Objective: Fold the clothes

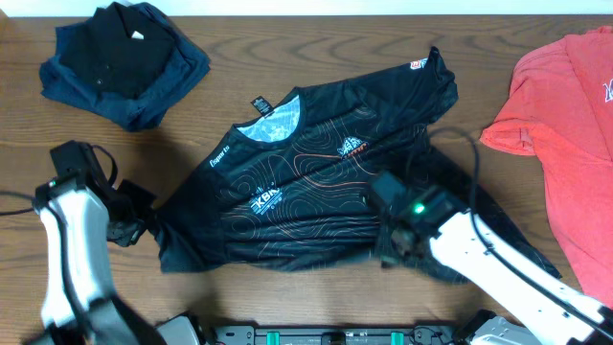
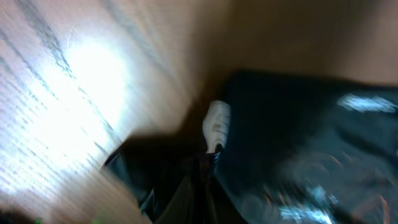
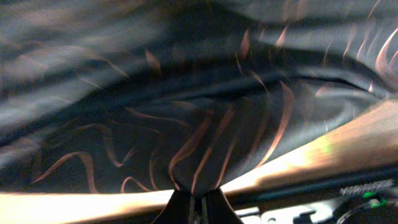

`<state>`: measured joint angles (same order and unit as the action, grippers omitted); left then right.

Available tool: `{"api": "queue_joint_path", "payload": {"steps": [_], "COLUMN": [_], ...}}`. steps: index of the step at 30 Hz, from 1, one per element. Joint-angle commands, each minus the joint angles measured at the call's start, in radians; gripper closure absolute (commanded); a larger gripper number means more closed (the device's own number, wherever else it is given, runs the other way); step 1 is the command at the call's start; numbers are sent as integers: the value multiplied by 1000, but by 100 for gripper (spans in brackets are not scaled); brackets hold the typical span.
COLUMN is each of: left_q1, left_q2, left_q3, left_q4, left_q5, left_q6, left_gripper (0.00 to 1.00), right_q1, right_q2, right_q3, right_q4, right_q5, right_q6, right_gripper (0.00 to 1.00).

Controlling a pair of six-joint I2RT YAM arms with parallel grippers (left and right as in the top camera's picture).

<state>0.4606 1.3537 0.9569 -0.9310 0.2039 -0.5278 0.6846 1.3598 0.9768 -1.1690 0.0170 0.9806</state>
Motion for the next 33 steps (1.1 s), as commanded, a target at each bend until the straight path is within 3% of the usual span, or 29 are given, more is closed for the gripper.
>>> {"api": "queue_joint_path", "payload": {"steps": [1, 7, 12, 26, 33], "left_q1": [-44, -87, -87, -87, -87], "left_q2": [-154, -428, -501, -364, -267], "left_q3": [42, 203, 451, 1308, 1545], "left_q4": [-41, -180, -336, -716, -711], "left_q5": [-3, -3, -2, -1, 84], "left_q6": [-10, -10, -13, -18, -63], "left_gripper": [94, 94, 94, 94, 94], "right_q1": [-29, -44, -44, -44, -44], "right_q2": [-37, -71, -87, -159, -178], "right_q3": [138, 381, 576, 1094, 1251], "right_q4": [-29, -119, -215, -377, -393], "right_q5": [115, 205, 272, 331, 469], "right_q6": [-80, -134, -164, -250, -249], "right_gripper": [99, 99, 99, 98, 99]}}
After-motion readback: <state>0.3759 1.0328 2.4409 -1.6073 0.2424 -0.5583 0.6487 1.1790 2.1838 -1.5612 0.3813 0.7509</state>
